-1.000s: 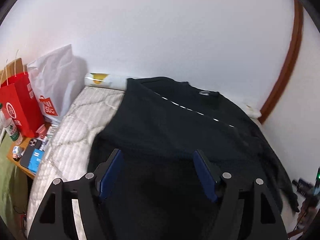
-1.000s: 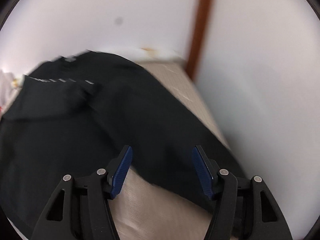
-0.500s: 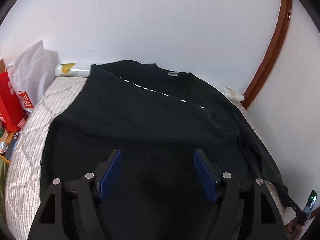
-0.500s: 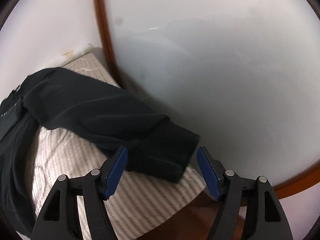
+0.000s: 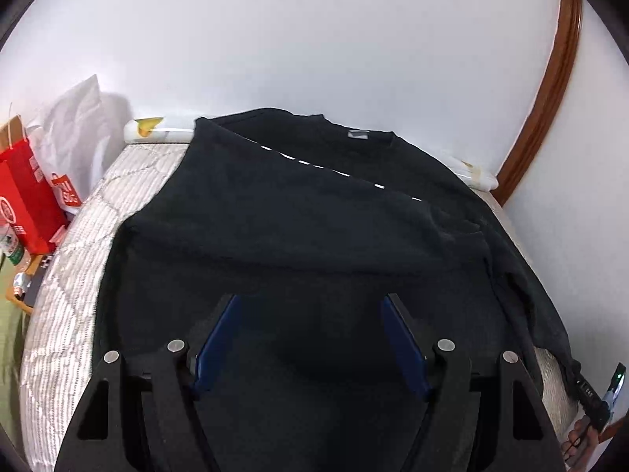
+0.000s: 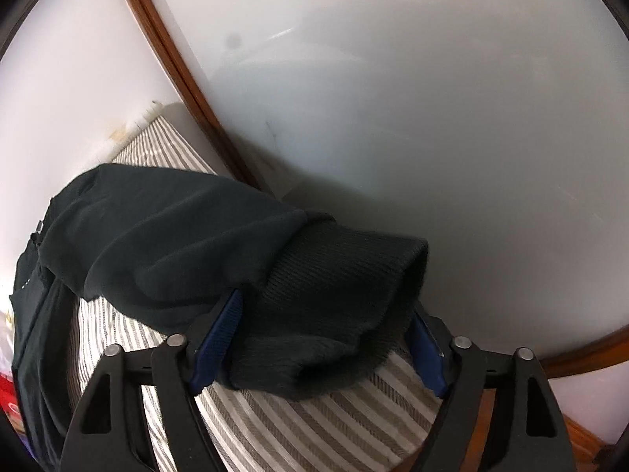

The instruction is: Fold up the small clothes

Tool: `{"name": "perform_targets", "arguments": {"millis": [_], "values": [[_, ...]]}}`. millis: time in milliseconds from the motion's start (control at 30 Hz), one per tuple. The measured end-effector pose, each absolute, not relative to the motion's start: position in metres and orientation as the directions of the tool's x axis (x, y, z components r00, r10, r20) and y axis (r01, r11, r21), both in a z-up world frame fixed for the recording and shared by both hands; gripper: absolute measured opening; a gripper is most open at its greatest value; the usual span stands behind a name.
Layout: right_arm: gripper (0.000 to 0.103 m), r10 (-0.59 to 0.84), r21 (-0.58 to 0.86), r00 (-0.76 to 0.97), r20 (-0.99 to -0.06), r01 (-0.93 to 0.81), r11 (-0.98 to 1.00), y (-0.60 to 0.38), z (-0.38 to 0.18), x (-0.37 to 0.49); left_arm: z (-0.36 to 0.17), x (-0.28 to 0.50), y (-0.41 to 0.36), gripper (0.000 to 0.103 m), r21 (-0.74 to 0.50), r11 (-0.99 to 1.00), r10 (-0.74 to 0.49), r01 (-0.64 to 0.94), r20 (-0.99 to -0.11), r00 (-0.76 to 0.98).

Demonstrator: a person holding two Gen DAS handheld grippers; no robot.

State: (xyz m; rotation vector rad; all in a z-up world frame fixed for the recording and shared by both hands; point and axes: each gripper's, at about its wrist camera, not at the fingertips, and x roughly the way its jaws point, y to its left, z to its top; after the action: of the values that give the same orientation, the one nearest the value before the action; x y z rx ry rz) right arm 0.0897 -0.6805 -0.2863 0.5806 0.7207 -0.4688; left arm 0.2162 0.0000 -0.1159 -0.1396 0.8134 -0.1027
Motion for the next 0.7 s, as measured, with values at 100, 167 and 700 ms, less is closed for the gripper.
{"name": "perform_targets", "arguments": {"millis": [100, 167, 700], "values": [[0.032, -0.235, 0.278, 0.671, -0.703, 0.564, 0.778, -0.67, -0.276, 0.088, -0.115, 0.214, 0.011, 0.072, -0.154, 0.988, -0.124, 0.019, -0.714, 0.689], [0.023, -0.238, 0.251, 0.677, -0.696, 0.54, 0.803, -0.662, -0.264, 0.098, -0.114, 0.21, 0.022, 0.071, -0.154, 0.988, -0.111, 0.0, -0.712, 0.694], [0.021, -0.171, 0.169, 0.929, -0.328, 0.235, 0.957, -0.543, -0.001, 0.163, -0.11, 0.202, 0.106, 0.071, -0.164, 0.979, -0.031, -0.118, -0.698, 0.716]]}}
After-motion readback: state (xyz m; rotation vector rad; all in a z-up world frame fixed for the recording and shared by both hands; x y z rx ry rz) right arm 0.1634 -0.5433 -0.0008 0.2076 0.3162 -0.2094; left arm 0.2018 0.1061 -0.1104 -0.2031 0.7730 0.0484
